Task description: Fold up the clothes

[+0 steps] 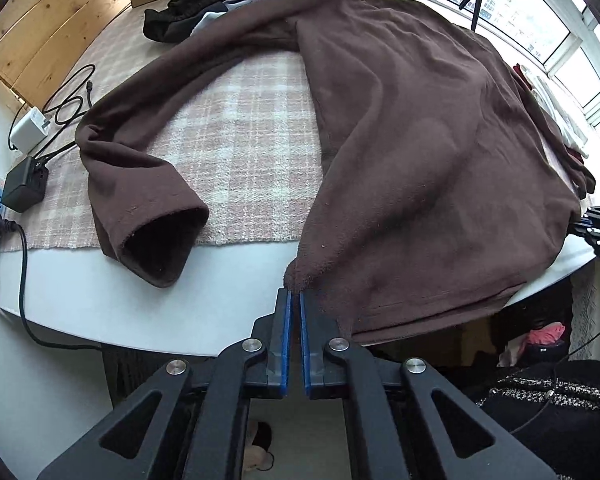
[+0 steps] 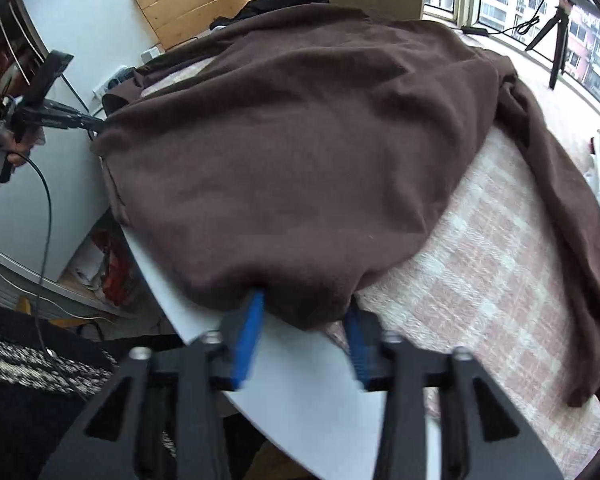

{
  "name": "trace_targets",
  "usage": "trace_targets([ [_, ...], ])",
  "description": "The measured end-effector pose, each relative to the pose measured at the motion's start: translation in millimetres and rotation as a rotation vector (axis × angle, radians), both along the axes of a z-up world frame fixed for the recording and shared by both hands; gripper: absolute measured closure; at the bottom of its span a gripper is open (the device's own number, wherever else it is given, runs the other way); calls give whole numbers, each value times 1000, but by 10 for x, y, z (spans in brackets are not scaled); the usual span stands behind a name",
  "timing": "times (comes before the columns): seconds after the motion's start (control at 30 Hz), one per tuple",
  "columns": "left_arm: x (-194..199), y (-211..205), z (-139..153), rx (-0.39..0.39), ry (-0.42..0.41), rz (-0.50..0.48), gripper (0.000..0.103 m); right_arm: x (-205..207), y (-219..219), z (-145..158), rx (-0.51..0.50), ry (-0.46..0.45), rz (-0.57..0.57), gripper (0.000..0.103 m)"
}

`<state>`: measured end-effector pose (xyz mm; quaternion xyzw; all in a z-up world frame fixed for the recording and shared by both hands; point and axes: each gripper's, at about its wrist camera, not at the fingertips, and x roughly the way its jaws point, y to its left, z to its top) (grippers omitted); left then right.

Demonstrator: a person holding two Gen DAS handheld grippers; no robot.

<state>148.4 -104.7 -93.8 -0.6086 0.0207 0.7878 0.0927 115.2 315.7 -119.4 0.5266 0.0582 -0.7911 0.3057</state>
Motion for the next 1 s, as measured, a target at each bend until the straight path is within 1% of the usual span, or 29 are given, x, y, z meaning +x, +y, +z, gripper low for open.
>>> trace_targets([
  [0.03, 12, -4, 55, 5, 15, -7, 100, -37, 23, 74, -50, -45, -3, 96],
  [0.13, 77, -10, 195, 22, 49, -13, 99, 16, 325, 626, -262, -68, 3, 96],
  [0.2, 161, -14, 206, 22, 47, -16, 99, 53, 574, 979, -328, -38, -49, 96],
  [0.23, 217, -8, 186, 25, 42, -20, 98, 50, 659, 1059, -321, -40, -86, 96],
  [0.27, 272, 2, 152, 39, 34, -22, 96, 51, 646, 990, -270, -57, -98, 96],
  [0.37, 405, 88, 13, 81, 4, -16, 96, 52, 606, 781, -115, -105, -134, 88],
  [0.4, 435, 124, -42, 95, -5, -11, 94, 52, 592, 711, -63, -121, -146, 81],
  [0.43, 453, 160, -95, 106, -14, -9, 93, 54, 583, 642, -19, -135, -157, 80],
  [0.5, 451, 232, -208, 96, -35, 3, 84, 49, 657, 529, -47, -152, -175, 80],
  [0.57, 436, 291, -288, 91, -49, 11, 84, 25, 760, 430, -82, -170, -196, 79],
  [0.6, 433, 320, -319, 78, -54, 11, 84, 32, 784, 398, -77, -171, -205, 75],
  [0.63, 437, 353, -350, 49, -56, 8, 84, 40, 808, 365, -73, -172, -214, 71],
  [0.67, 440, 381, -384, 19, -61, 5, 84, 48, 831, 334, -68, -172, -222, 69],
  [0.8, 454, 413, -364, -3, -62, 0, 84, 109, 894, 237, -50, -156, -233, 68],
  [0.93, 458, 470, -316, -25, -61, -4, 83, 151, 804, 50, -42, -175, -231, 67],
  [1.0, 463, 534, -327, -43, -70, -21, 83, 196, 721, -41, -9, -186, -201, 66],
])
